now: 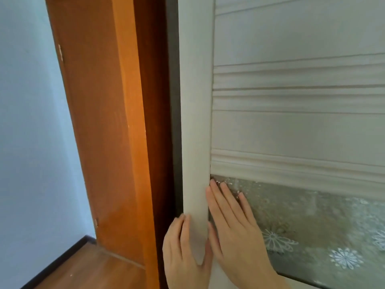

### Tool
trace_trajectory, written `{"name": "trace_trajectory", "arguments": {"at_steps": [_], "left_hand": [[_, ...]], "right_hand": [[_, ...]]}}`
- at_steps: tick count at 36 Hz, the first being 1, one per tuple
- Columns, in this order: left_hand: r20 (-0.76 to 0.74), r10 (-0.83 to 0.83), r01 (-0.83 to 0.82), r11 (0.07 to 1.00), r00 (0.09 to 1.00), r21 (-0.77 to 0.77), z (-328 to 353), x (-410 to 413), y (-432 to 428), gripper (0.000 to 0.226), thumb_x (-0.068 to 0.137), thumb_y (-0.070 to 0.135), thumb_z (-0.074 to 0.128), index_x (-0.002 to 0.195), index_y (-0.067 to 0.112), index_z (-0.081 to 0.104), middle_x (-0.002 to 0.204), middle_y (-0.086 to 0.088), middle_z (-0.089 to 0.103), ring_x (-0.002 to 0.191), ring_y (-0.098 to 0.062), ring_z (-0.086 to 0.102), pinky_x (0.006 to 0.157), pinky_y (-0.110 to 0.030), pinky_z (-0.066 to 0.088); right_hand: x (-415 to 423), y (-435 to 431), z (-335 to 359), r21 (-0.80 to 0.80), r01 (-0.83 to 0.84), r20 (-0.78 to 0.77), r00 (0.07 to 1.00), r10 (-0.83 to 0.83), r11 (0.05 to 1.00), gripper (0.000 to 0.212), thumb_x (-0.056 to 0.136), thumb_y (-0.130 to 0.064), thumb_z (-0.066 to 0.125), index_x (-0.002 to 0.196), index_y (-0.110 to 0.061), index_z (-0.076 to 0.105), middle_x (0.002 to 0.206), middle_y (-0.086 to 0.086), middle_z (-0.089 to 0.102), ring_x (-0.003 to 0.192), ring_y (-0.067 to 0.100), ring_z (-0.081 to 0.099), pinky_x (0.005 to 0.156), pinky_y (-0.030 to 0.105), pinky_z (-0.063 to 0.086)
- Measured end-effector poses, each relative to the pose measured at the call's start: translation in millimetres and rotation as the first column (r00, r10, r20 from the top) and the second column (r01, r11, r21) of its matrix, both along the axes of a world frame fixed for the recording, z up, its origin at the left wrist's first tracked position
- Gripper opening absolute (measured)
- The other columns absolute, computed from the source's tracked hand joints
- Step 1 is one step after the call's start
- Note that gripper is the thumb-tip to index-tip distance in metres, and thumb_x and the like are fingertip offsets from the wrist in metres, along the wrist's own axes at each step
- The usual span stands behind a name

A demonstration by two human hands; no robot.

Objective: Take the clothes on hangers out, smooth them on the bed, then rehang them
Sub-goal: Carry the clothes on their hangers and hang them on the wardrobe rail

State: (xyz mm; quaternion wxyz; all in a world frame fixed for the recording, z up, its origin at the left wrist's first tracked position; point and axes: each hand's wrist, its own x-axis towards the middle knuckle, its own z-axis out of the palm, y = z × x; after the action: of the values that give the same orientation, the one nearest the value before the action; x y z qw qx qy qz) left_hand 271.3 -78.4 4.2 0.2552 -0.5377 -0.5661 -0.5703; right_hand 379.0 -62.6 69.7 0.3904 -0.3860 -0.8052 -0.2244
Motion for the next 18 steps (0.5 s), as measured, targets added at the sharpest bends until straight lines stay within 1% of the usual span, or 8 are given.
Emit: {"name": "trace_trajectory", "arguments": {"at_steps": [2, 4, 7, 9, 12, 14, 17, 18], "left_hand": [[-0.071, 0.073, -0.071, 0.997, 0.995, 0.029, -3, -16, 3, 0.048, 0.09, 0.044, 0.044, 0.125, 0.011, 0.048, 0.129, -0.001, 0.055, 0.128, -0.017, 0.043, 0.111, -0.028, 0.029], [-0.168, 0.124, -0.123, 0.992, 0.978, 0.02, -9, -29, 5, 0.047, 0.093, 0.037, 0.041, 0.133, 0.014, 0.042, 0.136, 0.0, 0.047, 0.142, -0.012, 0.025, 0.114, -0.032, 0.025], [-0.279, 0.14, -0.157, 0.987, 0.95, -0.037, -13, -46, 10, 0.051, 0.095, 0.033, 0.036, 0.143, 0.017, 0.031, 0.152, 0.003, 0.028, 0.146, -0.014, 0.014, 0.118, -0.034, 0.017], [-0.352, 0.144, -0.172, 0.984, 0.925, -0.048, -15, -57, 13, 0.046, 0.097, 0.033, 0.032, 0.14, 0.015, 0.034, 0.158, 0.007, 0.013, 0.146, -0.016, 0.013, 0.117, -0.037, 0.017], [-0.396, 0.13, -0.162, 0.986, 0.909, -0.049, -14, -65, 13, 0.049, 0.098, 0.035, 0.03, 0.144, 0.019, 0.028, 0.158, 0.009, 0.008, 0.146, -0.014, 0.012, 0.116, -0.037, 0.017], [-0.389, 0.108, -0.137, 0.99, 0.915, -0.047, -12, -65, 13, 0.052, 0.098, 0.034, 0.03, 0.148, 0.022, 0.02, 0.158, 0.01, 0.01, 0.146, -0.013, 0.014, 0.114, -0.037, 0.02], [-0.395, 0.104, -0.124, 0.992, 0.913, -0.026, -12, -63, 13, 0.053, 0.099, 0.034, 0.029, 0.149, 0.023, 0.015, 0.158, 0.01, 0.008, 0.146, -0.013, 0.012, 0.114, -0.036, 0.02], [-0.408, 0.106, -0.129, 0.991, 0.907, -0.027, -12, -65, 13, 0.053, 0.1, 0.033, 0.027, 0.15, 0.022, 0.013, 0.159, 0.009, 0.007, 0.146, -0.013, 0.011, 0.115, -0.035, 0.018]], "right_hand": [[-14, 4, 1, 0.006, -0.019, 0.028, 0.999, 0.019, 1.0, 0.06, 0.091, -0.026, 0.044, 0.149, -0.011, 0.034, 0.156, 0.002, 0.034, 0.149, 0.016, 0.023, 0.122, 0.035, 0.012], [-25, 7, 0, 0.005, -0.031, 0.051, 0.998, 0.03, 1.0, 0.059, 0.091, -0.025, 0.043, 0.149, -0.011, 0.037, 0.156, 0.003, 0.034, 0.145, 0.017, 0.028, 0.121, 0.035, 0.011], [-41, 8, 2, -0.028, -0.034, 0.081, 0.996, 0.036, 0.999, 0.056, 0.097, -0.028, 0.036, 0.15, -0.011, 0.033, 0.156, 0.003, 0.032, 0.145, 0.017, 0.026, 0.121, 0.036, 0.009], [-49, 8, 3, -0.061, -0.04, 0.099, 0.994, 0.046, 0.997, 0.053, 0.099, -0.029, 0.031, 0.15, -0.011, 0.029, 0.157, 0.003, 0.03, 0.146, 0.017, 0.025, 0.122, 0.037, 0.008], [-52, 9, 4, -0.091, -0.029, 0.096, 0.995, 0.037, 0.995, 0.05, 0.102, -0.026, 0.021, 0.149, -0.011, 0.03, 0.156, 0.003, 0.03, 0.145, 0.017, 0.027, 0.121, 0.037, 0.007], [-48, 8, 5, -0.093, -0.026, 0.091, 0.995, 0.035, 0.995, 0.051, 0.099, -0.025, 0.028, 0.149, -0.012, 0.032, 0.155, 0.002, 0.031, 0.144, 0.016, 0.028, 0.121, 0.036, 0.008], [-43, 2, 11, -0.121, -0.082, 0.067, 0.994, 0.09, 0.989, 0.061, 0.088, -0.026, 0.042, 0.148, -0.015, 0.034, 0.154, -0.002, 0.034, 0.144, 0.012, 0.029, 0.121, 0.033, 0.011], [-40, 0, 13, -0.17, -0.107, 0.064, 0.991, 0.12, 0.98, 0.064, 0.086, -0.025, 0.045, 0.148, -0.017, 0.034, 0.155, -0.004, 0.035, 0.145, 0.01, 0.029, 0.121, 0.031, 0.014]]}}
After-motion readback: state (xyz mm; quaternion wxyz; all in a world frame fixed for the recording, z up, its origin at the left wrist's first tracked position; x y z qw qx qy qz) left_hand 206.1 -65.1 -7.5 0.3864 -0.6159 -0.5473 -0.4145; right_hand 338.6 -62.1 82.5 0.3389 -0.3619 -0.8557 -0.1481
